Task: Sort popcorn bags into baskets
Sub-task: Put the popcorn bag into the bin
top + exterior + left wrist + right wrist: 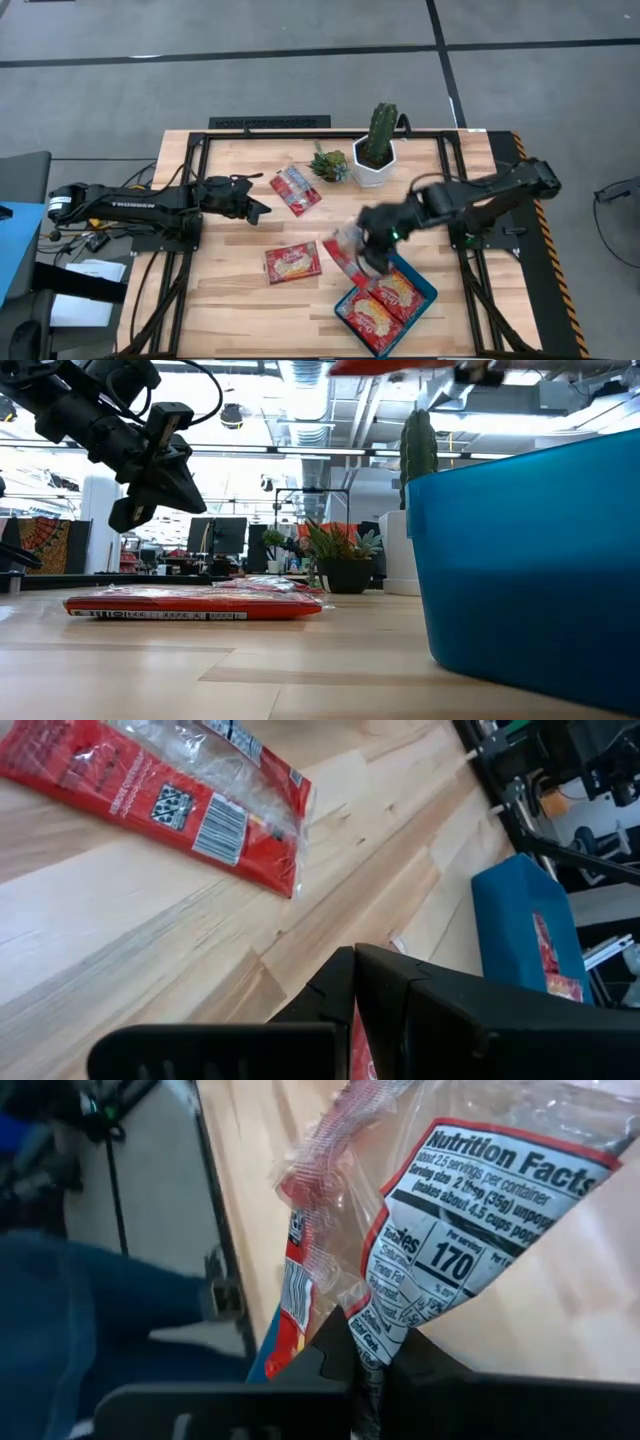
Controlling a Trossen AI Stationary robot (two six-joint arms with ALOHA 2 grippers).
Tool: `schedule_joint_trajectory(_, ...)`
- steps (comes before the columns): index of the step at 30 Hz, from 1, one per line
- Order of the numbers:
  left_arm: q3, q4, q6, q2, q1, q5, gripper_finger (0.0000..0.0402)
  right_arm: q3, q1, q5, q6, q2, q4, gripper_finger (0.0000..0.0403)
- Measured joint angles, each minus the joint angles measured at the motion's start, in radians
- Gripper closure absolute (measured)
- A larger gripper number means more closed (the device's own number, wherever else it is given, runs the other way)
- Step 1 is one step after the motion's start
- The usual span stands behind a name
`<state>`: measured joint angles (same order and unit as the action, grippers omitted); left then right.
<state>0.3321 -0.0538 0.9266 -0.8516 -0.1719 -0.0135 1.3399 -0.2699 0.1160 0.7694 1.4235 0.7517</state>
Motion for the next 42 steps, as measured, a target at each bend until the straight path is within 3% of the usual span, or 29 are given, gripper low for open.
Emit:
schedule_joint_trajectory(9,0.000,0.003,-0.007,0.000,0.000,0.001,0.0401,-0.087,-0.254,-0.065,0.289,-0.001,0.059,0.0370)
schedule_joint_trajectory(16,0.000,0.003,-0.007,0.000,0.000,0.028,0.0401,-0.274,-0.348,-0.065,0.440,-0.064,0.009,0.0369)
schedule_joint_trajectory(23,0.000,0.003,-0.005,0.000,0.000,0.028,0.0401,-0.424,-0.358,-0.024,0.457,-0.112,-0.140,0.0362)
schedule_joint_trajectory(32,0.000,0.004,0.001,0.000,0.000,0.035,0.0401,-0.505,-0.349,-0.009,0.448,-0.110,-0.219,0.0351)
schedule_joint_trajectory(37,0.000,0.004,0.002,0.000,0.000,0.056,0.0401,-0.506,-0.327,-0.009,0.418,-0.110,-0.220,0.0319)
schedule_joint_trajectory(42,-0.001,0.011,0.001,0.000,0.000,0.065,0.0401,-0.506,-0.304,-0.003,0.410,-0.110,-0.222,0.0260)
